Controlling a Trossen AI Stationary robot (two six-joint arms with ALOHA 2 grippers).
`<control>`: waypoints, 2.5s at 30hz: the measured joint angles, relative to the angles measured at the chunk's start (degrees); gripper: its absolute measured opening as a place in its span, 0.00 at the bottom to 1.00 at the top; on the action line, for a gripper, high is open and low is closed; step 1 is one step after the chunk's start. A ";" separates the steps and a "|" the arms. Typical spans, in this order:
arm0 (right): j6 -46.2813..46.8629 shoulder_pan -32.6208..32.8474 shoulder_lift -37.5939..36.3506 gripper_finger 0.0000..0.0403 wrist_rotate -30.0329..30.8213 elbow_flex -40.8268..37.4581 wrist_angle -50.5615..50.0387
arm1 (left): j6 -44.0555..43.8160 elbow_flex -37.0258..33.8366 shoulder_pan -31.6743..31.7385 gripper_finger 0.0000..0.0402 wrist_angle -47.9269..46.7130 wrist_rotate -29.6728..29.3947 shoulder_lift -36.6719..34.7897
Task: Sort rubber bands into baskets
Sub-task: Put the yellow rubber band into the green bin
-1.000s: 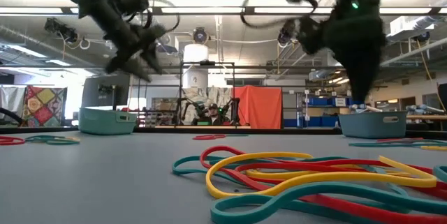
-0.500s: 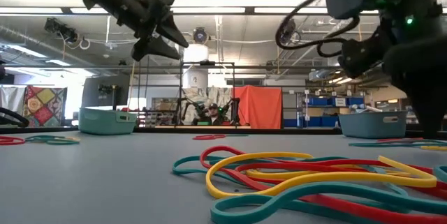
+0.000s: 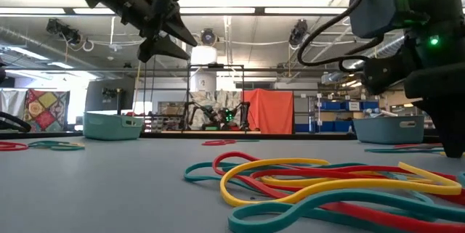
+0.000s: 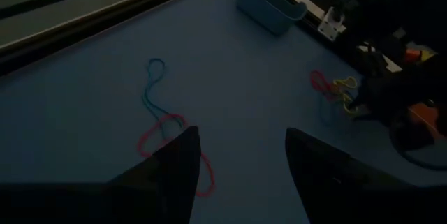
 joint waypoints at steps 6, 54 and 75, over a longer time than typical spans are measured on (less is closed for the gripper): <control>-1.82 -0.19 0.14 0.30 0.56 0.03 1.02 | 0.09 0.00 -0.44 0.53 0.00 0.00 0.00; -14.56 -6.38 -8.12 0.01 5.16 31.83 5.29 | 10.70 0.02 -19.91 0.53 50.66 9.08 21.86; -22.77 -8.85 -8.13 0.01 3.94 33.45 11.21 | 16.68 2.26 -20.76 0.53 58.59 10.83 30.12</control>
